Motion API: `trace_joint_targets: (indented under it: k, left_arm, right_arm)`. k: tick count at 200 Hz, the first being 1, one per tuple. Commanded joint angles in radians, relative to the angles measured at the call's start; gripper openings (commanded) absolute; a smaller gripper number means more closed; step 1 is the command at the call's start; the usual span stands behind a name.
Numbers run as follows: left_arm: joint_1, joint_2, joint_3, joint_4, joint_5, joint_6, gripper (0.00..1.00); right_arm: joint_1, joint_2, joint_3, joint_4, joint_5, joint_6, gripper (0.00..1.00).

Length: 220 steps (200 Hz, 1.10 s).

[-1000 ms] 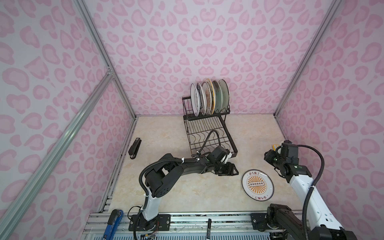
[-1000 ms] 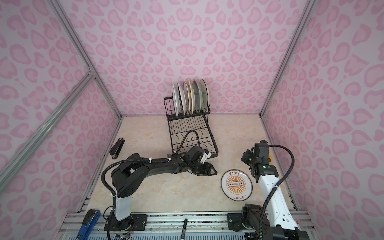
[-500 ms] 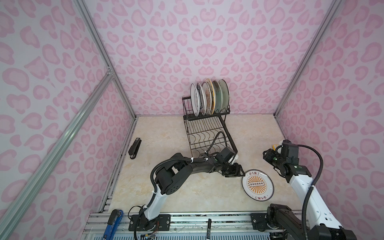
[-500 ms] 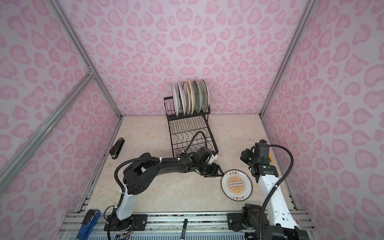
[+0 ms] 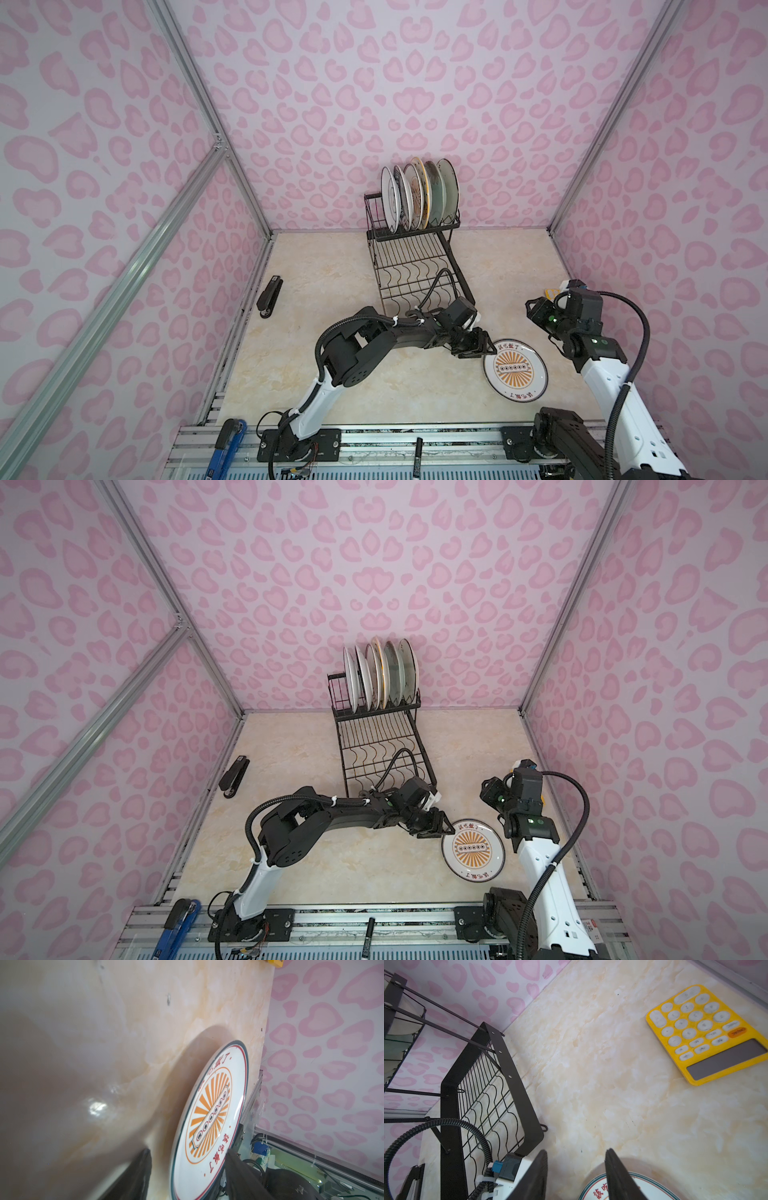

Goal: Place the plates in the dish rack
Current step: 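Move the left gripper over the sunburst plate while the right gripper approaches it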

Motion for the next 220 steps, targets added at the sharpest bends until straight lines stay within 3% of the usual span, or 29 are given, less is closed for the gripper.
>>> trace_joint_targets:
  k: [1,40,83,117,151,158,185,220]
  left_arm:
    - [-0.005,0.013,0.017,-0.012,-0.007,-0.017,0.58]
    - [-0.013,0.019,0.031,-0.046,-0.025,-0.012,0.50]
    - [-0.024,0.041,0.074,-0.104,-0.038,0.006,0.48]
    - [-0.024,0.038,0.071,-0.124,-0.057,0.006,0.39]
    - [-0.024,0.049,0.084,-0.139,-0.056,0.007,0.37]
    - [-0.024,0.051,0.089,-0.146,-0.057,0.009,0.31]
    - [-0.023,0.054,0.100,-0.164,-0.065,0.015,0.23]
    - [-0.025,0.061,0.114,-0.181,-0.064,0.022,0.21]
  right_arm:
    - [0.002,-0.011,-0.009,0.019,-0.016,0.003,0.45]
    - [-0.001,-0.027,-0.019,0.021,-0.025,0.008,0.45]
    - [-0.005,-0.045,-0.025,0.018,-0.027,0.009,0.45]
    - [-0.007,-0.057,-0.036,0.022,-0.034,0.012,0.45]
    - [-0.012,-0.065,-0.039,0.022,-0.038,0.013,0.44]
    - [-0.012,-0.069,-0.040,0.022,-0.037,0.014,0.44]
    - [-0.012,-0.077,-0.047,0.024,-0.038,0.017,0.44]
    - [-0.016,-0.083,-0.049,0.024,-0.038,0.017,0.44]
